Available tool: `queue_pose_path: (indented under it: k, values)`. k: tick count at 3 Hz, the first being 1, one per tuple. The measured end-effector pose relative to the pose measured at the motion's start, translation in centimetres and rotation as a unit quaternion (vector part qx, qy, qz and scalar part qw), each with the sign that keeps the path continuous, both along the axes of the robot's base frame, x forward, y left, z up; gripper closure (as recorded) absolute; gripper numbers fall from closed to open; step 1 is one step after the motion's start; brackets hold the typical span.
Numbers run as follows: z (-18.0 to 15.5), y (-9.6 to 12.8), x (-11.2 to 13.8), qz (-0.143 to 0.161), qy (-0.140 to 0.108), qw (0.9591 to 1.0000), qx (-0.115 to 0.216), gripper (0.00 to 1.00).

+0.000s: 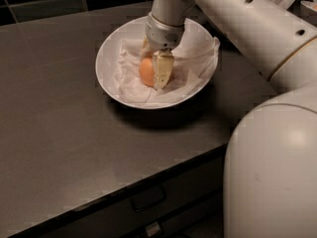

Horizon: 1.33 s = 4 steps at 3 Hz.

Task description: Pick orange from white bowl

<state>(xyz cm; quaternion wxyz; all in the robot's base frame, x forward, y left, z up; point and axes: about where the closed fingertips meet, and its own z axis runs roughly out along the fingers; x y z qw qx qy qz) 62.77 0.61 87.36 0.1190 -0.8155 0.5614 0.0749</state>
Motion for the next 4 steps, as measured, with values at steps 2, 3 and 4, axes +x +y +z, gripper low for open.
queue_pose_path:
  k: [2, 3, 4]
  values:
    - [-0.94, -0.22, -0.13, 0.008, -0.012, 0.9999, 0.006, 0.3]
    - [-1.36, -0.38, -0.12, 0.012, -0.018, 0.9997, 0.007, 0.3]
    - [-1.36, -0.38, -0.12, 0.012, -0.018, 0.9997, 0.007, 0.49]
